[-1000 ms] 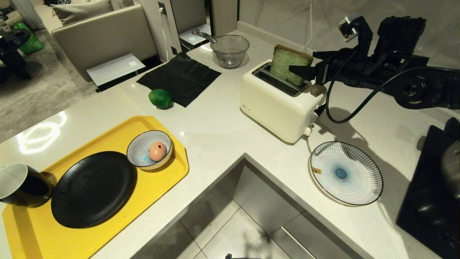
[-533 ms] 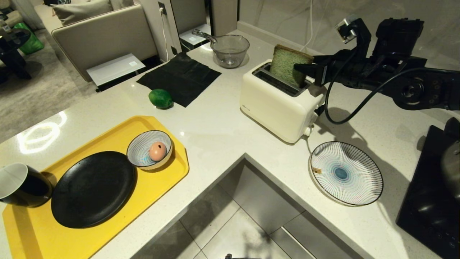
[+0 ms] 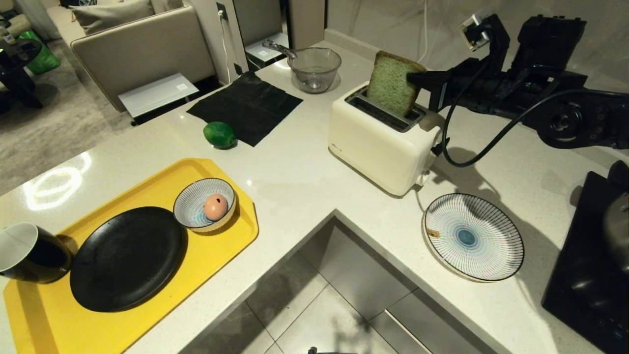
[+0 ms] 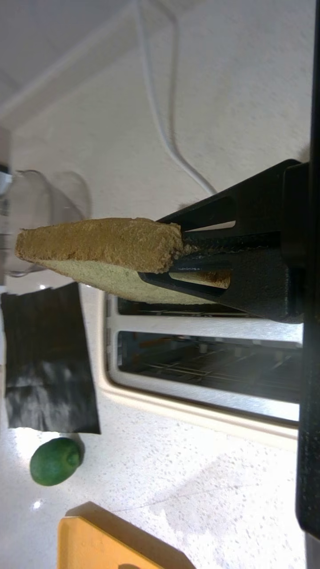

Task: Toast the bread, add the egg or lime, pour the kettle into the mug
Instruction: Put the baked bread on a plate

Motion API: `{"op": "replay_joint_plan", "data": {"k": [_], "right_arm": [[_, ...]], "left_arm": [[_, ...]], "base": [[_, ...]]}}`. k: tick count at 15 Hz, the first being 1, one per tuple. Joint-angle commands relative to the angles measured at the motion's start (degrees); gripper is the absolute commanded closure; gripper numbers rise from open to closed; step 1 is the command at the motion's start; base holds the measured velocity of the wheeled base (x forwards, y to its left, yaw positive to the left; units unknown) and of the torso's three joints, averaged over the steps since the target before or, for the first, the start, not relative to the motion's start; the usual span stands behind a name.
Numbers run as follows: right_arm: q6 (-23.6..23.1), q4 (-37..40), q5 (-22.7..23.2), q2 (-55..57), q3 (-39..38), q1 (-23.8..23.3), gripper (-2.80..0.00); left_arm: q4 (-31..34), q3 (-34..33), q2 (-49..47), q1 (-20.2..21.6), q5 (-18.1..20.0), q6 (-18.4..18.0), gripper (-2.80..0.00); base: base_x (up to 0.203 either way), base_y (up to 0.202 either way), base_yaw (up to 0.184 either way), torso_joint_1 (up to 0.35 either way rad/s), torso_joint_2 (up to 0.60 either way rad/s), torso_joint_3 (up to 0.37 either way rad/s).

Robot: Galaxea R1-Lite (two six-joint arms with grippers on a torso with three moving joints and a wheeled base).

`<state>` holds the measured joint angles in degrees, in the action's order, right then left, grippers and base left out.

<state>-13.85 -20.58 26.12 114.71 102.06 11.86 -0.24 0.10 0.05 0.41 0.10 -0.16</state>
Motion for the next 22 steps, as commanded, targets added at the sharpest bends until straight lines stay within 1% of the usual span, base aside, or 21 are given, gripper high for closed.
{"op": "replay_joint_plan", "data": {"k": [1, 4, 5, 9, 11, 14, 16, 20, 22], "right_arm": [[-2.76, -0.93, 0.07, -1.43, -1.17, 0.36, 0.0], [-5.1, -1.02, -0.33, -4.97, -3.13, 0.36, 0.0], [-5.24, -1.03, -0.5, -6.43, -3.76, 0.36, 0.0], [-4.22, -0.81, -4.0, -11.94, -5.14, 0.29, 0.0], [-0.5, -0.7, -6.19, -14.25, -5.06, 0.31, 0.0], [2.86, 1.5, -10.65, -16.66, -4.94, 0.28, 0.0], [4.93, 3.77, -12.5, -18.6, -4.43, 0.27, 0.0], [6.46, 6.6, -13.88, -21.47, -4.31, -0.62, 0.0], [6.47, 6.92, -14.26, -21.63, -3.45, -0.69, 0.0]], "left_arm": [[-0.02, -0.01, 0.04, 0.02, -0.01, -0.01, 0.0], [-0.02, -0.01, 0.04, 0.02, -0.01, -0.01, 0.0], [-0.02, -0.01, 0.04, 0.02, -0.01, -0.01, 0.0], [-0.02, -0.01, 0.04, 0.02, -0.01, -0.01, 0.0], [-0.02, -0.01, 0.04, 0.02, -0.01, -0.01, 0.0], [-0.02, -0.01, 0.02, 0.02, -0.01, -0.01, 0.0], [-0.02, -0.01, 0.04, 0.02, -0.01, -0.01, 0.0], [-0.02, -0.01, 0.04, 0.02, -0.01, -0.01, 0.0], [-0.02, -0.01, 0.04, 0.02, -0.01, -0.01, 0.0]], "base": [[0.0, 0.0, 0.0, 0.0, 0.0, 0.0], [0.0, 0.0, 0.0, 0.0, 0.0, 0.0], [0.0, 0.0, 0.0, 0.0, 0.0, 0.0], [0.0, 0.0, 0.0, 0.0, 0.0, 0.0], [0.0, 0.0, 0.0, 0.0, 0.0, 0.0], [0.0, 0.0, 0.0, 0.0, 0.0, 0.0], [0.0, 0.0, 0.0, 0.0, 0.0, 0.0], [0.0, 0.0, 0.0, 0.0, 0.0, 0.0], [0.0, 0.0, 0.0, 0.0, 0.0, 0.0]]}}
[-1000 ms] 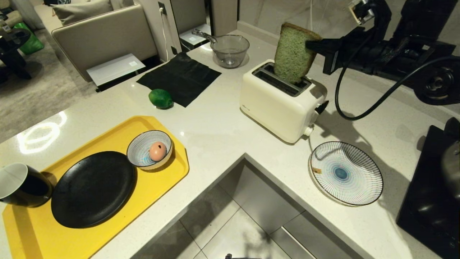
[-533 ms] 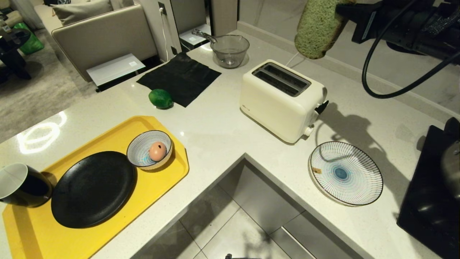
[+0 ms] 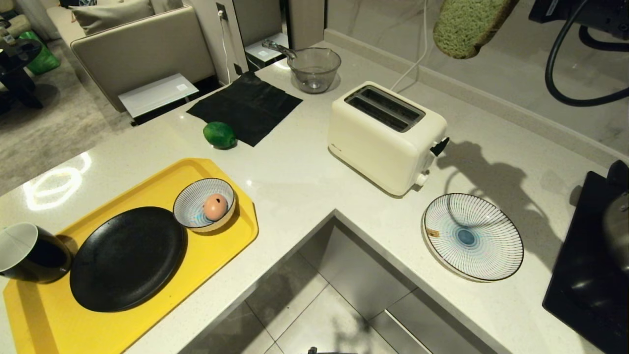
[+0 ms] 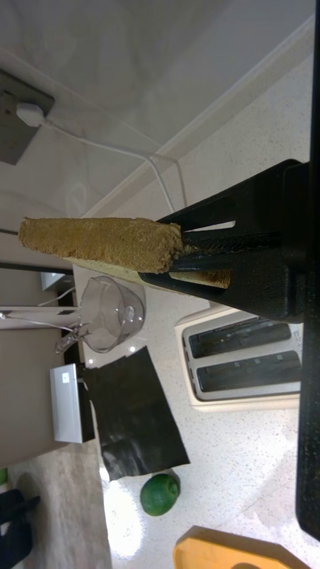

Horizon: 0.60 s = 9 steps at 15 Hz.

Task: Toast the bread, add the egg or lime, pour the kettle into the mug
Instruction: Put the baked bread on a plate

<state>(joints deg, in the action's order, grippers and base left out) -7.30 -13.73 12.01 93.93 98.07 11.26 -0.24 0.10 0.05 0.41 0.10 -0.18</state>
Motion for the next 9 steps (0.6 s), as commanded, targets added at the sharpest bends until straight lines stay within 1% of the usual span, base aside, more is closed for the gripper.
{"op": "replay_joint_plan", "data": {"k": [1, 3, 9], "right_arm": [[-0.08, 0.77, -0.64, -1.31, 0.5, -0.1, 0.0], [-0.08, 1.86, -0.76, -1.56, 0.63, -0.1, 0.0], [-0.26, 1.95, -0.94, -2.08, 0.64, -0.1, 0.0]], "left_arm": [[-0.02, -0.01, 0.04, 0.02, -0.01, 0.01, 0.0], [-0.02, -0.01, -0.03, 0.02, -0.01, 0.01, 0.0], [-0.02, -0.01, 0.04, 0.02, -0.01, 0.01, 0.0]], "base": [[0.0, 0.0, 0.0, 0.0, 0.0, 0.0], [0.0, 0.0, 0.0, 0.0, 0.0, 0.0], [0.0, 0.0, 0.0, 0.0, 0.0, 0.0]]}}
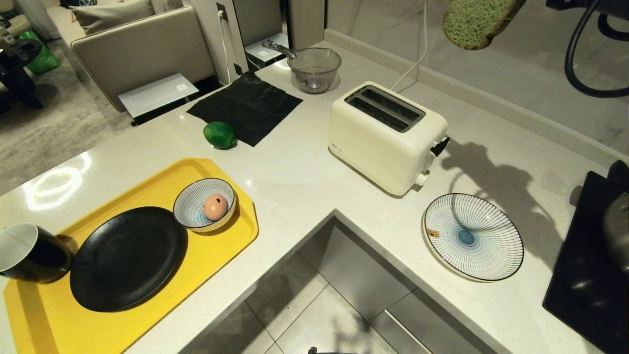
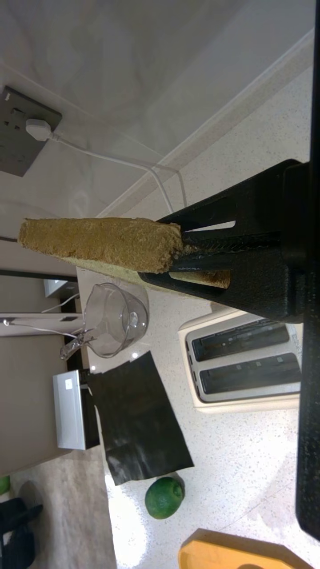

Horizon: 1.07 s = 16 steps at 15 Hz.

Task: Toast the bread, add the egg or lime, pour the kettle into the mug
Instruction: Put the baked bread on a plate

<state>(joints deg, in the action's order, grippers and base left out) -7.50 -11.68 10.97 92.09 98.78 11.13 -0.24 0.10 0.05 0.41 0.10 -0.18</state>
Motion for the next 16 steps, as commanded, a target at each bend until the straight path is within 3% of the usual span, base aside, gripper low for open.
{"op": "replay_joint_plan", "data": {"k": [1, 12, 16], "right_arm": [[-0.06, 0.08, 0.1, -0.43, -0.25, 0.03, 0.0], [0.11, 2.0, 0.0, -1.12, -0.35, 0.02, 0.0], [0.11, 2.01, -1.92, -1.12, -0.84, -0.06, 0.0]], "left_arm": [[-0.02, -0.01, 0.04, 0.02, -0.01, 0.01, 0.0], [-0.02, -0.01, 0.04, 0.02, -0.01, 0.01, 0.0], [-0.02, -0.01, 0.04, 0.02, -0.01, 0.01, 0.0]], "base": [[0.0, 0.0, 0.0, 0.0, 0.0, 0.0], [0.0, 0.0, 0.0, 0.0, 0.0, 0.0], [0.0, 0.0, 0.0, 0.0, 0.0, 0.0]]}}
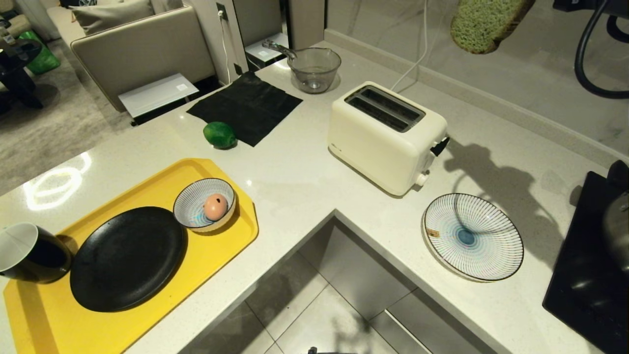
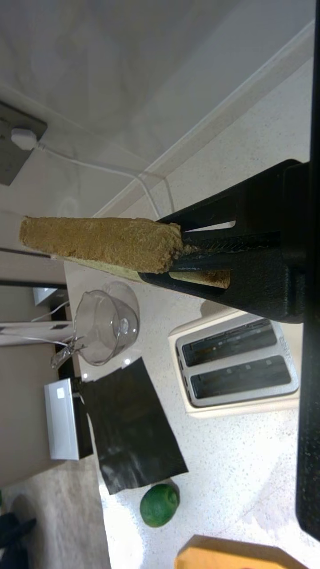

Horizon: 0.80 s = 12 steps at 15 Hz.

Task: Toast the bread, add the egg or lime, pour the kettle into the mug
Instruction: Put the baked bread on a plate

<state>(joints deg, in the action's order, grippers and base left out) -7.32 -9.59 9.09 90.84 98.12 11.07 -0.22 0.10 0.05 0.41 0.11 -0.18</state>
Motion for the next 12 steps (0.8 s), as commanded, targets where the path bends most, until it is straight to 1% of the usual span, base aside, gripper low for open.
{"op": "replay_joint_plan", "data": {"k": [1, 7, 8, 12], "right_arm": [[-0.06, -0.08, -0.04, 0.12, -0.39, 0.01, 0.0], [-0.06, -0.08, -0.09, 0.3, -0.93, -0.08, 0.0], [-0.06, -0.08, -0.03, 0.3, -1.0, -0.08, 0.0], [-0.06, -0.17, -0.03, 0.39, -1.04, -0.08, 0.0]], "left_arm": [[-0.04, -0.01, 0.04, 0.02, -0.02, 0.01, 0.0], [-0.04, -0.01, 0.04, 0.02, -0.02, -0.08, 0.0], [-0.04, -0.01, 0.04, 0.02, -0.02, -0.08, 0.0], [-0.04, -0.01, 0.04, 0.02, -0.02, -0.08, 0.0]], "base": [[0.0, 0.0, 0.0, 0.0, 0.0, 0.0], [0.0, 0.0, 0.0, 0.0, 0.0, 0.0], [-0.063, 0.0, 0.002, 0.009, 0.01, 0.002], [-0.168, 0.0, -0.001, -0.003, 0.0, 0.001]]}}
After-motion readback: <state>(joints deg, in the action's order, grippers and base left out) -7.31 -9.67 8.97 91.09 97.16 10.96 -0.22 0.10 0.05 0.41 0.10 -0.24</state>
